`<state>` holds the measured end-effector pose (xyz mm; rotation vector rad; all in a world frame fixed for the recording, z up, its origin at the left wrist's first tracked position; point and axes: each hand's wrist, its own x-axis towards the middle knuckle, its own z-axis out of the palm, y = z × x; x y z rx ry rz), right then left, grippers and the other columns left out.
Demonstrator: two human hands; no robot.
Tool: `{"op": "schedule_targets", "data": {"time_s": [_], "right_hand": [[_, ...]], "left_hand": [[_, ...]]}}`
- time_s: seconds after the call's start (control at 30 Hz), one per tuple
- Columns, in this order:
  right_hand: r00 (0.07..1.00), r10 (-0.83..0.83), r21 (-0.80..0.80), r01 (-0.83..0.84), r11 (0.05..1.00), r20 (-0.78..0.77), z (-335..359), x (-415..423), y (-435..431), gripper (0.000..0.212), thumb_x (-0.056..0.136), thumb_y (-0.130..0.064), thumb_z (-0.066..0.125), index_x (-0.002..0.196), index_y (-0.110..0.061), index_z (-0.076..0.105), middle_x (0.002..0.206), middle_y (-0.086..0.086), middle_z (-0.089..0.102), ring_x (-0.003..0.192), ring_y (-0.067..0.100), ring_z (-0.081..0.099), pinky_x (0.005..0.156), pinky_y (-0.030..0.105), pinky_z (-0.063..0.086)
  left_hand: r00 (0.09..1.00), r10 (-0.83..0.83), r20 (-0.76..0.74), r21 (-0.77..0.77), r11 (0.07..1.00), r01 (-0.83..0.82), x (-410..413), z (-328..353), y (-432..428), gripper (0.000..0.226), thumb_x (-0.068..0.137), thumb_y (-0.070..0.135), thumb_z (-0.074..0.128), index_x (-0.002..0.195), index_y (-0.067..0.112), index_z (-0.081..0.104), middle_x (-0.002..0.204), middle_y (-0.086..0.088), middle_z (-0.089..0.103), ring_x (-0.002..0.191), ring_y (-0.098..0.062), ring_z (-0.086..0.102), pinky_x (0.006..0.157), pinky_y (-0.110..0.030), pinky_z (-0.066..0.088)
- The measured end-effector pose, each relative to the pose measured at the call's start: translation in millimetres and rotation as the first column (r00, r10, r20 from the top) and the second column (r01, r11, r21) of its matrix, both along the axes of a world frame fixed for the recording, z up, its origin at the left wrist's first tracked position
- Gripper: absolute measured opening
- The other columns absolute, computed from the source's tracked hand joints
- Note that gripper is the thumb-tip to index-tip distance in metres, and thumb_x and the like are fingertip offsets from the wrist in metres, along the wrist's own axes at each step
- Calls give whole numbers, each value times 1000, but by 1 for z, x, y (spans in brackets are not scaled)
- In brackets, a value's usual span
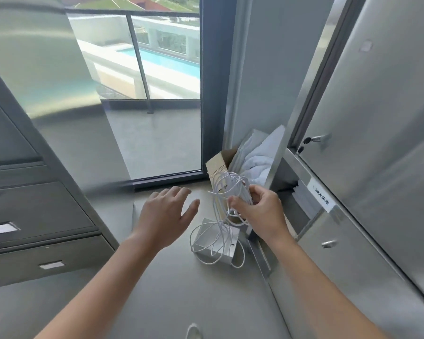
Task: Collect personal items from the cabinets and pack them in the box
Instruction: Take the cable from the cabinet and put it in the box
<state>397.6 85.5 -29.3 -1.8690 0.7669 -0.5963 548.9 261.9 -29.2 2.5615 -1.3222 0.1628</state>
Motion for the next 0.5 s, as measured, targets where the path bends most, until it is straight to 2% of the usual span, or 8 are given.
{"op": "schedule_targets", "data": {"time_s": [0.13, 0.27, 0.3, 0.4, 0.5], "right_hand": [[1000, -2, 20, 2, 1000, -23, -4, 52, -33, 23, 80, -37, 84, 91, -20, 74, 82, 1, 77, 78, 26, 75, 69, 50, 63], [1000, -25, 65, 25, 998, -5, -11, 86, -66, 20, 81, -34, 84, 91, -20, 73, 81, 0, 76, 76, 24, 75, 53, 28, 59], [999, -32, 65, 33, 997, -14, -15, 94, -77, 20, 81, -33, 84, 90, -20, 72, 80, 0, 75, 76, 24, 74, 54, 29, 59], [998, -37, 54, 39, 998, -49, -29, 122, -110, 20, 80, -34, 84, 87, -19, 72, 78, 1, 75, 76, 27, 74, 66, 49, 62], [998, -20, 66, 24, 998, -66, -47, 150, -144, 21, 78, -38, 83, 85, -22, 72, 75, -5, 74, 73, 21, 72, 70, 51, 61]], "left_hand": [[1000, 1, -31, 16, 1000, 0, 59, -11, -39, 60, 94, 58, 22, 120, 20, 61, 116, 3, 67, 105, -23, 63, 89, -38, 45], [998, -22, -51, 19, 1000, 23, 98, -19, -83, 57, 94, 58, 24, 117, 22, 62, 114, 4, 68, 102, -22, 64, 87, -37, 45], [998, -27, -59, 22, 999, 29, 107, -23, -94, 57, 94, 58, 24, 116, 22, 62, 113, 4, 68, 101, -22, 64, 86, -37, 46], [996, -29, -81, 35, 999, 32, 133, -34, -126, 56, 94, 58, 25, 116, 22, 62, 113, 5, 68, 101, -22, 64, 85, -37, 47], [994, -10, -109, 53, 998, 16, 157, -45, -155, 59, 94, 59, 23, 117, 22, 63, 115, 4, 67, 103, -24, 64, 87, -37, 46]]}}
